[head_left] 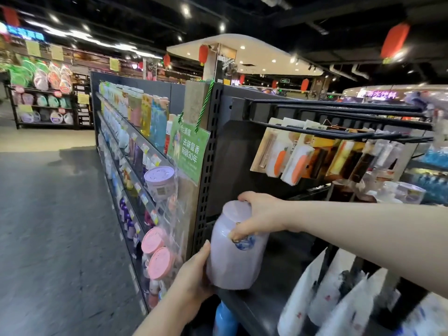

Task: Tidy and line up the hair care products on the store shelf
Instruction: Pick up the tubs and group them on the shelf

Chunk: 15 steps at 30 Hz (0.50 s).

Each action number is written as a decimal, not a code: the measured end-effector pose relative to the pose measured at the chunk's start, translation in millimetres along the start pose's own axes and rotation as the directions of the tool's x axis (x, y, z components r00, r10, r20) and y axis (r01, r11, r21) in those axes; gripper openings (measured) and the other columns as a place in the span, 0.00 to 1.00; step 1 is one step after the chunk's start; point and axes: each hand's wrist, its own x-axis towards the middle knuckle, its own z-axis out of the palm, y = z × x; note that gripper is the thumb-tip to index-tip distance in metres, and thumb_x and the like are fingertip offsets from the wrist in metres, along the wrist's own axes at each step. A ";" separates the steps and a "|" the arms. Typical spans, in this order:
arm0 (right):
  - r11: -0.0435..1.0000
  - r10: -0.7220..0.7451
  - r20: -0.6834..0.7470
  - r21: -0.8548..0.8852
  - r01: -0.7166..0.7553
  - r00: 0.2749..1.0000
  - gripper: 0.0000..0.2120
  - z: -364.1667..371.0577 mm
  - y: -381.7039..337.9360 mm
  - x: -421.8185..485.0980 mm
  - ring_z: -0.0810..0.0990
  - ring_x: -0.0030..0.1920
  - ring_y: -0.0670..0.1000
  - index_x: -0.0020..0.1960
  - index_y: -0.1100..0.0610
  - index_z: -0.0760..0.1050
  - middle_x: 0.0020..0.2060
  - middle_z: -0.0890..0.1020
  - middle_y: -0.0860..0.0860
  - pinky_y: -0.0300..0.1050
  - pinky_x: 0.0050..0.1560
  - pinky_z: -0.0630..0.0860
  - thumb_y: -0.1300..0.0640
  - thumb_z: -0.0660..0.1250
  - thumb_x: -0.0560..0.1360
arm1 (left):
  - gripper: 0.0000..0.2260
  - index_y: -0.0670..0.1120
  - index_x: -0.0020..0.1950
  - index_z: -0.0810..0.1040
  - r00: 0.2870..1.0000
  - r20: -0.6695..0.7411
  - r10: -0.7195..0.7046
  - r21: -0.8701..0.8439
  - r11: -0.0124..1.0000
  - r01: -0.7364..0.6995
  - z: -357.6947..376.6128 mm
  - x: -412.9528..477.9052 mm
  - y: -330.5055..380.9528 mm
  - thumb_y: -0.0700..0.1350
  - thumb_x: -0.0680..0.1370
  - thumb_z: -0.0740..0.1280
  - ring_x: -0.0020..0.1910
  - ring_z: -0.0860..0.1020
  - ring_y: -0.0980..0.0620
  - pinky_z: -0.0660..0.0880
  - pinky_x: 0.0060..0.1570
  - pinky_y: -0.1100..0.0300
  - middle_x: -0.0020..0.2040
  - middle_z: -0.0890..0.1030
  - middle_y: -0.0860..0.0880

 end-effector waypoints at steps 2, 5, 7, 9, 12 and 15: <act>0.999 -0.054 -0.008 0.005 0.054 0.999 0.48 -2.2 -20.5 -15.8 0.68 0.67 0.53 0.75 0.54 0.54 0.71 0.65 0.52 0.47 0.61 0.74 0.43 0.76 0.63 | 0.18 0.51 0.53 0.80 1.000 0.028 0.007 -0.126 0.992 -0.004 -1.9 -18.7 -1.9 0.60 0.77 0.57 0.49 0.82 0.47 0.78 0.46 0.51 0.48 0.85 0.49; 0.990 -0.137 -0.033 -0.037 0.136 0.990 0.48 -2.4 -50.3 -43.9 0.69 0.67 0.53 0.75 0.54 0.54 0.70 0.65 0.51 0.46 0.60 0.73 0.43 0.75 0.64 | 0.18 0.55 0.55 0.78 0.991 -0.002 0.132 -0.206 0.970 -0.129 -7.1 -50.6 -0.5 0.62 0.76 0.55 0.46 0.83 0.48 0.81 0.38 0.48 0.49 0.85 0.51; 0.983 -0.179 -0.051 -0.056 0.177 0.982 0.48 -1.1 -66.9 -65.6 0.70 0.66 0.53 0.74 0.54 0.55 0.70 0.66 0.52 0.48 0.62 0.73 0.41 0.75 0.64 | 0.19 0.55 0.57 0.77 0.981 -0.054 0.184 -0.217 0.957 -0.192 -10.4 -76.8 4.2 0.62 0.76 0.55 0.48 0.82 0.46 0.81 0.34 0.48 0.51 0.85 0.50; 0.976 -0.215 -0.062 -0.051 0.212 0.975 0.46 -0.5 -80.0 -90.3 0.70 0.65 0.54 0.73 0.54 0.57 0.69 0.66 0.52 0.50 0.62 0.74 0.40 0.74 0.64 | 0.22 0.54 0.62 0.75 0.975 -0.084 0.208 -0.203 0.954 -0.221 -13.6 -102.5 6.4 0.63 0.75 0.55 0.51 0.81 0.42 0.80 0.31 0.50 0.56 0.82 0.47; 0.967 -0.255 -0.076 0.001 0.255 0.964 0.45 -1.6 -91.3 -133.6 0.69 0.66 0.54 0.74 0.54 0.57 0.69 0.66 0.53 0.50 0.63 0.73 0.39 0.72 0.65 | 0.25 0.50 0.63 0.74 0.961 -0.087 0.264 -0.155 0.949 -0.274 -6.3 -149.7 5.0 0.63 0.75 0.55 0.41 0.81 0.44 0.77 0.24 0.55 0.57 0.81 0.44; 0.951 -0.305 -0.072 0.030 0.308 0.950 0.45 -4.2 -88.2 -188.0 0.64 0.71 0.52 0.75 0.55 0.55 0.73 0.63 0.51 0.45 0.67 0.67 0.37 0.70 0.67 | 0.24 0.50 0.59 0.77 0.951 -0.067 0.302 -0.125 0.943 -0.308 8.3 -199.0 -8.5 0.64 0.74 0.55 0.33 0.83 0.46 0.77 0.22 0.56 0.50 0.84 0.44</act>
